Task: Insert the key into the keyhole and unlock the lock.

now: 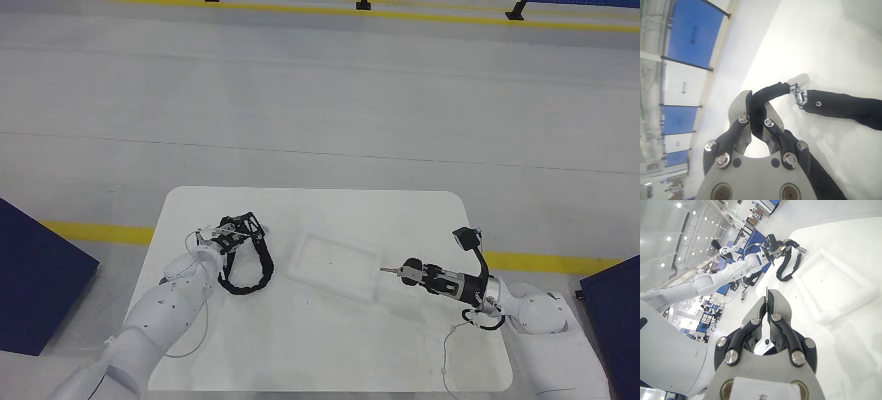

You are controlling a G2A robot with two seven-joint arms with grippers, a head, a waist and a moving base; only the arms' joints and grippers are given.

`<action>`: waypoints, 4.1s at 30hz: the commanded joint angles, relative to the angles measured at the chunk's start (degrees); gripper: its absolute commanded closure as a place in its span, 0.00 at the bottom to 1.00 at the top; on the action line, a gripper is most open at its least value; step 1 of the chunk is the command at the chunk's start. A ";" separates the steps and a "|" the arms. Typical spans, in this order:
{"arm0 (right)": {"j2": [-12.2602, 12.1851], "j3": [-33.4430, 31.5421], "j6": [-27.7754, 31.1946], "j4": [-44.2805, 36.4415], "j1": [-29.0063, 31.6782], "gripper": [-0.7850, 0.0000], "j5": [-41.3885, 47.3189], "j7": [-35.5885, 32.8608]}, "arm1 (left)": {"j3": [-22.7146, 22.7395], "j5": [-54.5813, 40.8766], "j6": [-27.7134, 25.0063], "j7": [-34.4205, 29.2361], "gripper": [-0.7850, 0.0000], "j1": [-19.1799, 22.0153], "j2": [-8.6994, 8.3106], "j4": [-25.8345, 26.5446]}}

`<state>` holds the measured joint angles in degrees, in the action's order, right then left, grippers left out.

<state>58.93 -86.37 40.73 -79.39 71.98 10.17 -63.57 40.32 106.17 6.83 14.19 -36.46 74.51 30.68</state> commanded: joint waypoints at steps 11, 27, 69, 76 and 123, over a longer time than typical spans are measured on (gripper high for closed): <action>0.00 0.00 0.00 0.00 0.00 1.00 0.00 0.00 | 13.25 3.63 11.65 -0.59 1.00 -17.06 -7.18 30.76; 0.00 0.00 0.00 0.00 0.00 1.00 0.00 0.00 | 31.10 -16.97 -10.64 6.78 1.00 -38.48 -11.48 63.02; 0.00 0.00 0.00 0.00 0.00 1.00 0.00 0.00 | 23.08 -35.36 -33.96 35.06 1.00 -42.43 -9.08 59.73; 0.00 0.00 0.00 0.00 0.00 1.00 0.00 0.00 | 19.44 -34.30 -30.70 36.93 1.00 -43.77 -8.02 58.73; 0.00 0.00 0.00 0.00 0.00 1.00 0.00 0.00 | 18.13 -42.65 -8.95 33.86 1.00 -50.03 -4.56 63.58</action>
<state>58.93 -86.37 40.73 -79.39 71.98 10.17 -63.57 58.46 63.52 -2.11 48.05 -86.48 69.96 94.25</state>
